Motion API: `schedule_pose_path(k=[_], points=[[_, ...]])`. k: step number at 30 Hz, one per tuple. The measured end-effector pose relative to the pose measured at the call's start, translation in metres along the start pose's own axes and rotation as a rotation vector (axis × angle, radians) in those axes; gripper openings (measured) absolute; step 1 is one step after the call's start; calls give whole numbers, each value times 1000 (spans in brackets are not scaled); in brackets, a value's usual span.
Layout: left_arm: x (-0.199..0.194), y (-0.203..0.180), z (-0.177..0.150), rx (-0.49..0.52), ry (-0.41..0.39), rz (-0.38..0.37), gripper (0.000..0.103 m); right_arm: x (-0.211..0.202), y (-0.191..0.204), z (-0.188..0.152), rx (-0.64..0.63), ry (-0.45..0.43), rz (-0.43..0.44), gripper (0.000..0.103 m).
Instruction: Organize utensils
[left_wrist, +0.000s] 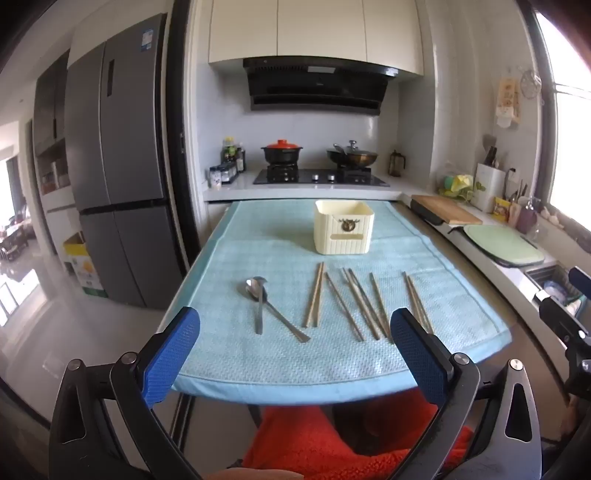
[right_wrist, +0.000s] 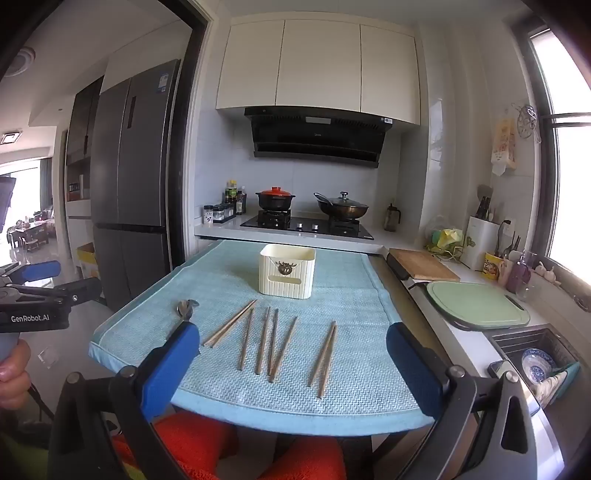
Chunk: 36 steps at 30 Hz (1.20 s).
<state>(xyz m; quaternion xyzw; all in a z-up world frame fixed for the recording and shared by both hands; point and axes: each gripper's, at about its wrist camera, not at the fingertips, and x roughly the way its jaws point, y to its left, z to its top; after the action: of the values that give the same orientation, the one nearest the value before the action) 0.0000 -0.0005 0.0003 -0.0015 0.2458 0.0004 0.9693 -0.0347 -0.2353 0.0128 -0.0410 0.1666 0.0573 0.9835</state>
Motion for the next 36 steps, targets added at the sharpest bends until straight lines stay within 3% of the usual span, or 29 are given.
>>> schedule_pose_path(k=[36], points=[[5, -2, -4, 4, 16, -10, 103, 7, 1, -4, 14, 18, 22, 103]])
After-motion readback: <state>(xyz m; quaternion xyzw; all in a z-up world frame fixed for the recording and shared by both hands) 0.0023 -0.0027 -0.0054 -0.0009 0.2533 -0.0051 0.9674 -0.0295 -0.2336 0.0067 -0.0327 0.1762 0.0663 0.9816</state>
